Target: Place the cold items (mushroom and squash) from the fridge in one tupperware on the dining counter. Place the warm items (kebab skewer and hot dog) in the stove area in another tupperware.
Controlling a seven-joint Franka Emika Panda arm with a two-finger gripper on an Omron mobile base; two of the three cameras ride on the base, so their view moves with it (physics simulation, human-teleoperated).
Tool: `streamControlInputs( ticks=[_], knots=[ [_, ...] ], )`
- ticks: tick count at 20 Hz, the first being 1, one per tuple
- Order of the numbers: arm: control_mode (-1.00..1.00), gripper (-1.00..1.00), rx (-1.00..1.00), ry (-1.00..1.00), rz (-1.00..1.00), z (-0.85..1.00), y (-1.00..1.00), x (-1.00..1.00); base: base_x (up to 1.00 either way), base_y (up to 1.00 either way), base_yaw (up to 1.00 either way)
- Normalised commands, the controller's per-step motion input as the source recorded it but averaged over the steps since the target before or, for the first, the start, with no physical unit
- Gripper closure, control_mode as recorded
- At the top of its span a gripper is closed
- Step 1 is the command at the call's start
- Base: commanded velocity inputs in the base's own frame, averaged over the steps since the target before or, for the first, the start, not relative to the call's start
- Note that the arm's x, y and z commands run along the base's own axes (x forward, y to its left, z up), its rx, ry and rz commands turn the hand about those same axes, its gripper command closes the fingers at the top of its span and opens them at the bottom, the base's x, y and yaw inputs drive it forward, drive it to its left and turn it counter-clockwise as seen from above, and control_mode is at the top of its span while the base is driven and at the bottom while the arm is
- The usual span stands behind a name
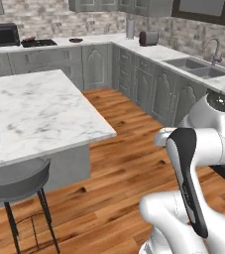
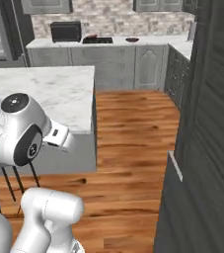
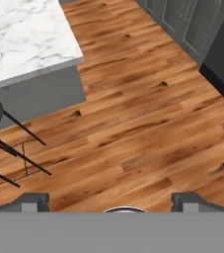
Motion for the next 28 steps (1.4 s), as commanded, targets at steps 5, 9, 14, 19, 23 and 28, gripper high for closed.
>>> streamControlInputs(
  ticks=[5,9,14,19,23,28],
  knots=[
    [1.0,-1.0,0.0,0.0,0.0,0.0,0.0,0.0,0.75,-0.77,0.28],
    [1.0,-1.0,0.0,0.0,0.0,0.0,0.0,0.0,0.88,-0.68,0.33],
    [1.0,-1.0,0.0,0.0,0.0,0.0,0.0,0.0,0.92,-0.63,0.31],
    [1.0,-1.0,0.0,0.0,0.0,0.0,0.0,0.0,1.0,-0.24,0.03],
    [1.0,-1.0,0.0,0.0,0.0,0.0,0.0,0.0,1.0,-0.11,0.0],
    [1.0,-1.0,0.0,0.0,0.0,0.0,0.0,0.0,0.91,-0.68,0.08]
  ],
)
